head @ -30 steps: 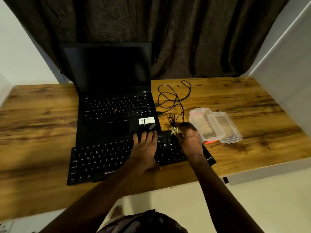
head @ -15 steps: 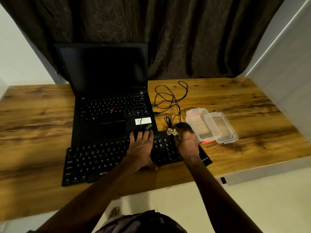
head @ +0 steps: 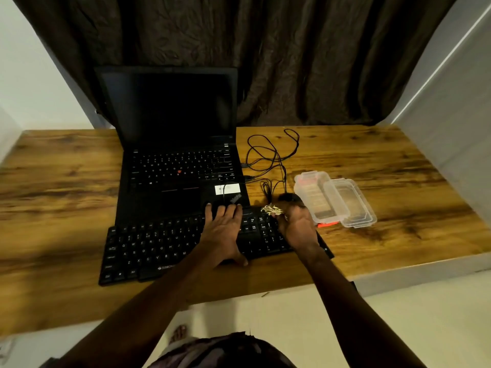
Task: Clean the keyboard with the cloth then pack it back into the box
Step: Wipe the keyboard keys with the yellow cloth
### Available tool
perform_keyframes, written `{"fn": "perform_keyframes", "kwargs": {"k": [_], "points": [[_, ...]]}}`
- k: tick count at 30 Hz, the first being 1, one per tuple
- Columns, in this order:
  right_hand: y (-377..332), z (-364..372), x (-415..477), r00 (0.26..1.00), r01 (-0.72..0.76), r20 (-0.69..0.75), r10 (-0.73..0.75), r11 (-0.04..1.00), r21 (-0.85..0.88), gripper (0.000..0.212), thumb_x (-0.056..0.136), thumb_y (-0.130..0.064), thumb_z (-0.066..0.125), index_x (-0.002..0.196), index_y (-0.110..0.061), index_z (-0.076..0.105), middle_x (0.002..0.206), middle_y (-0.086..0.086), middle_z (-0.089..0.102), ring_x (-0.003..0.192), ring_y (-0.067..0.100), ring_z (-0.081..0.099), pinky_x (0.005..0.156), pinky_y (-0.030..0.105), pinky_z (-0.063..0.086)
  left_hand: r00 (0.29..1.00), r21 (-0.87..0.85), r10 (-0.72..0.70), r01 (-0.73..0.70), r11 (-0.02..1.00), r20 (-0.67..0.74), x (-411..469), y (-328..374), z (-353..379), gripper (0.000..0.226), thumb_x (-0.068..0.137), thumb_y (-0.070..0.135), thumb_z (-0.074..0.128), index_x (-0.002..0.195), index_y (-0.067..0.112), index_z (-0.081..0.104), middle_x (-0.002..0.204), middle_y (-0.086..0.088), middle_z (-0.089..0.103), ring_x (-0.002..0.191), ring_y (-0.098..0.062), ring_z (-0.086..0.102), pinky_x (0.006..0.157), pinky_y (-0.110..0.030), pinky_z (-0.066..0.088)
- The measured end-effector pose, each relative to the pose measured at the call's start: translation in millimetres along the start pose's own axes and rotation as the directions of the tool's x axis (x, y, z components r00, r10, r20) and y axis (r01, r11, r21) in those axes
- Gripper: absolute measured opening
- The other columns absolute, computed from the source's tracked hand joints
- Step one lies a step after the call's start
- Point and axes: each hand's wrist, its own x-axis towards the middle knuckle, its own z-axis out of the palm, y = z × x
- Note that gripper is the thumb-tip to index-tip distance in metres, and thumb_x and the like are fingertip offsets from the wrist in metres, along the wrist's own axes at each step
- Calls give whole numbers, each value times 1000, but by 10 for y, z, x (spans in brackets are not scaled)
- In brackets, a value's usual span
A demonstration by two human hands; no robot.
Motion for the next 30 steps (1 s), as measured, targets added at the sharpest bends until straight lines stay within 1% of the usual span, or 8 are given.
{"fn": "perform_keyframes", "kwargs": {"k": [6,8,11,16,18,21,25,30], "points": [[6,-74,-68,988,78,129,-86,994,71,32,93,-16,65,124,-22,67,117,-3,62,110,13,55,88,19,42,1000,2,-13,13,1000,2,-21,16,-7,147,51,75,79,157,11,-1,160,-6,14,144,-28,18,120,-58,-2],[14,-97,-23,989,96,102,-108,989,116,29,91,-17,67,120,-23,69,116,-4,66,109,14,60,89,22,49,1000,-4,-12,12,1000,1,-18,13,-9,146,52,74,79,157,11,0,159,-6,16,144,-29,19,120,-58,-2],[-17,-134,22,986,119,105,-126,990,71,35,93,-10,62,123,-25,67,115,-4,61,110,12,54,90,18,41,1000,-4,-13,13,1000,5,-12,14,4,145,52,75,78,157,12,2,158,-6,17,143,-28,20,119,-58,-2],[47,-205,-26,960,151,231,-159,987,54,32,92,-9,62,117,-26,70,119,3,64,113,19,53,95,27,42,1000,-11,-21,21,1000,-6,-16,3,41,143,52,75,78,157,14,3,158,-5,18,143,-28,20,119,-59,-1],[135,-172,-57,941,152,300,-158,987,43,35,90,-13,62,113,-39,68,117,-3,65,108,18,59,87,32,52,1000,-14,-20,20,1000,-12,-12,8,43,142,52,75,78,157,15,5,158,-5,17,143,-28,19,119,-59,-2],[167,-135,-25,933,144,331,-141,989,16,38,90,-13,61,116,-41,64,121,-3,59,105,21,60,78,31,53,1000,-24,-19,18,1000,-11,-6,1,52,140,52,75,78,157,16,7,157,-4,19,142,-28,20,119,-59,-3],[11,-159,86,968,110,231,-101,994,-26,35,93,-15,62,124,-31,63,127,4,51,119,22,50,99,33,45,1000,-23,-15,14,1000,-4,2,-19,66,139,52,76,77,157,18,8,157,-3,18,142,-27,19,119,-60,-1],[37,-171,-74,957,167,249,-147,984,-60,37,93,-13,61,126,-29,60,128,3,50,121,20,45,106,35,41,1000,-9,-13,13,1000,-15,10,-12,63,141,50,77,77,157,17,9,156,-3,20,141,-27,21,118,-61,0]]}}
